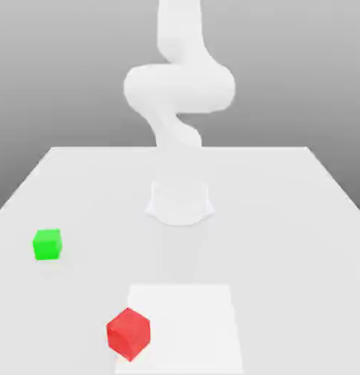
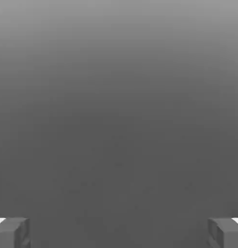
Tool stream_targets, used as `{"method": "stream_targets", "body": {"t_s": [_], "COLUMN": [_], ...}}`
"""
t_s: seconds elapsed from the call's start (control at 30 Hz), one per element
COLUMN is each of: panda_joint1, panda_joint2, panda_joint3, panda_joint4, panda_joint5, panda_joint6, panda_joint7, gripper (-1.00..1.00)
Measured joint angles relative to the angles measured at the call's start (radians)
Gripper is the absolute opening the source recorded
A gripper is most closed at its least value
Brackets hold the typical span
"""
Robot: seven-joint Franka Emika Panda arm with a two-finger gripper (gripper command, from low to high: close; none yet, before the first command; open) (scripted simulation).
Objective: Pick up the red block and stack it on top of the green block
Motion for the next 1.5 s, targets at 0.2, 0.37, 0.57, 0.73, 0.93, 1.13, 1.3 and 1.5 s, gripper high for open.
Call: {"method": "stream_targets", "body": {"t_s": [0.2, 0.37, 0.57, 0.73, 0.93, 1.13, 1.3, 1.5], "panda_joint1": [-0.068, -0.115, -0.152, -0.176, -0.178, -0.176, -0.182, -0.296], "panda_joint2": [0.224, 0.406, 0.623, 0.802, 1.018, 1.047, 0.963, 0.786], "panda_joint3": [0.024, 0.033, 0.022, 0.013, 0.007, 0.006, 0.013, -0.091], "panda_joint4": [-0.059, -0.108, -0.166, -0.214, -0.208, -0.204, -0.217, -0.305], "panda_joint5": [-0.027, -0.047, -0.055, -0.022, -0.012, -0.015, -0.009, -0.028], "panda_joint6": [0.095, 0.174, 0.267, 0.346, 0.504, 0.529, 0.458, 0.367], "panda_joint7": [0.124, 0.223, 0.33, 0.392, 0.415, 0.418, 0.413, 0.44], "gripper": [0.0, 0.0, 0.0, 0.0, 0.0, -1.0, -1.0, -1.0]}}
